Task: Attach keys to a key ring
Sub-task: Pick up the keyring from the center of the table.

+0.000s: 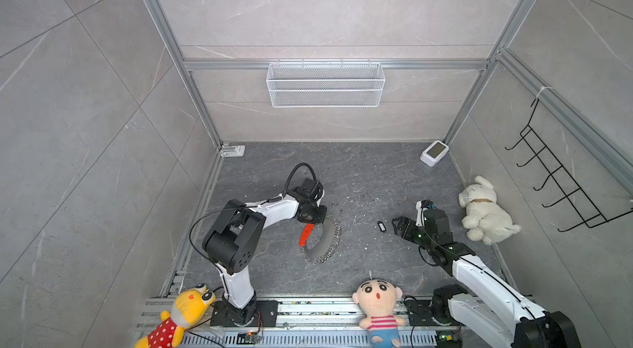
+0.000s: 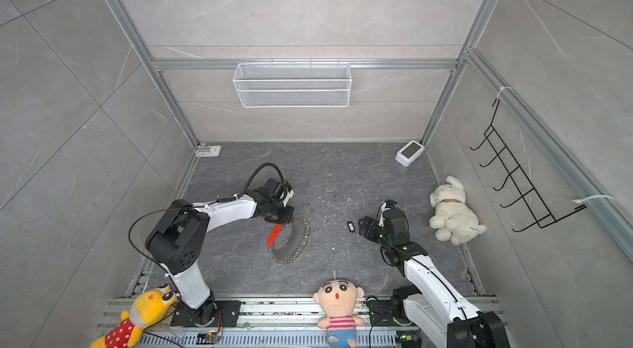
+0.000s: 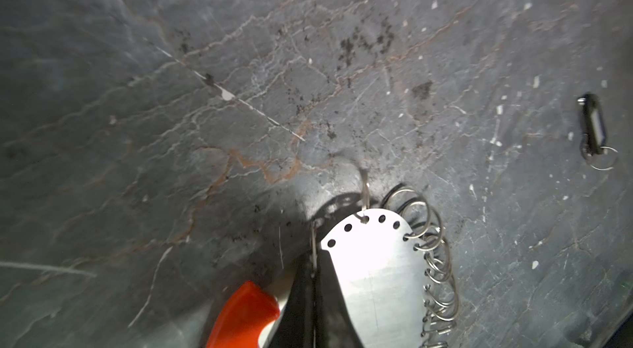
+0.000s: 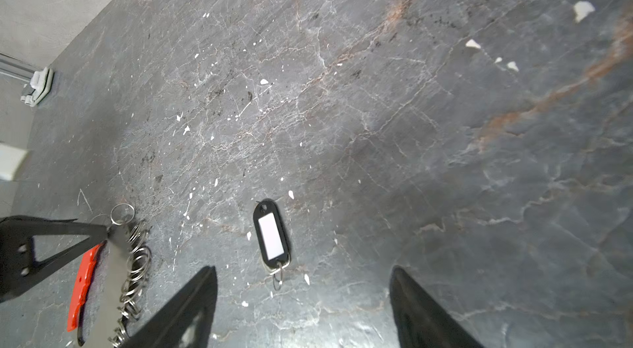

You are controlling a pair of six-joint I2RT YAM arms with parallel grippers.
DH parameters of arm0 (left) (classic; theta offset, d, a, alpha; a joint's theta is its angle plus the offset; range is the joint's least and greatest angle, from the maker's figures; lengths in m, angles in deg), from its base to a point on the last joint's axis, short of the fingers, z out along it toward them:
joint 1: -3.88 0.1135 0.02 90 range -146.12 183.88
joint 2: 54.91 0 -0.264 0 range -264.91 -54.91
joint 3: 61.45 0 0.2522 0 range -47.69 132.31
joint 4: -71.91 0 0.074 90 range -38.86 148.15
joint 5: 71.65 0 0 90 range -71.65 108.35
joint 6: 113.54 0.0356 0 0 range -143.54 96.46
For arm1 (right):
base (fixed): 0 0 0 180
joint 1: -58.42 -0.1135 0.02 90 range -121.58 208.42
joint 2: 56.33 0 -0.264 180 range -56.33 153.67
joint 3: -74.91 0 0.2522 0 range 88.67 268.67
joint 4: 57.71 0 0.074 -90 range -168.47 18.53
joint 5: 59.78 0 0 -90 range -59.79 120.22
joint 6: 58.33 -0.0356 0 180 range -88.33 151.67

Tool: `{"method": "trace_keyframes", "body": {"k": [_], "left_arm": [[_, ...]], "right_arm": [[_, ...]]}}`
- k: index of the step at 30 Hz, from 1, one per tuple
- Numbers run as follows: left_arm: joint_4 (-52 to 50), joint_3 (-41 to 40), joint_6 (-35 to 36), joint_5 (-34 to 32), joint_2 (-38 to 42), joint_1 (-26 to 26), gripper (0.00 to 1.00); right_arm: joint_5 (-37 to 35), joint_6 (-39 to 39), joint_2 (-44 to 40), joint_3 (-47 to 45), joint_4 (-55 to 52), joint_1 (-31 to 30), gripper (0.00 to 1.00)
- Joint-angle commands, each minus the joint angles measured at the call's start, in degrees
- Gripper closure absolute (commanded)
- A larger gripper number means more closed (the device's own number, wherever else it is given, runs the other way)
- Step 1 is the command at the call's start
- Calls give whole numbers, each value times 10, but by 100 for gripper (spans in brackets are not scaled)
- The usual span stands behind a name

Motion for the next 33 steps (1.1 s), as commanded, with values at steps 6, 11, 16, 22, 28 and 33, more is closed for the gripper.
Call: {"method": "trace_keyframes", "body": {"k": [6, 11, 16, 22, 28, 33], "left_arm": [[392, -163, 92, 97, 158, -3, 100], [517, -214, 110, 122, 179, -3, 100], [526, -213, 147, 136, 203, -3, 100], [569, -244, 189, 30, 251, -3, 100], [529, -243, 14, -151, 203, -4, 100], [697, -315, 51, -221, 137, -31, 100]], "right_arm": [[-1, 9, -5, 8, 0, 1, 19], [-1, 9, -6, 8, -2, 1, 19], [-2, 8, -3, 9, -3, 1, 19], [-6, -3, 24, 30, -29, 1, 19], [23, -26, 122, 134, -195, 1, 31], [85, -41, 116, 142, -227, 1, 41]]}}
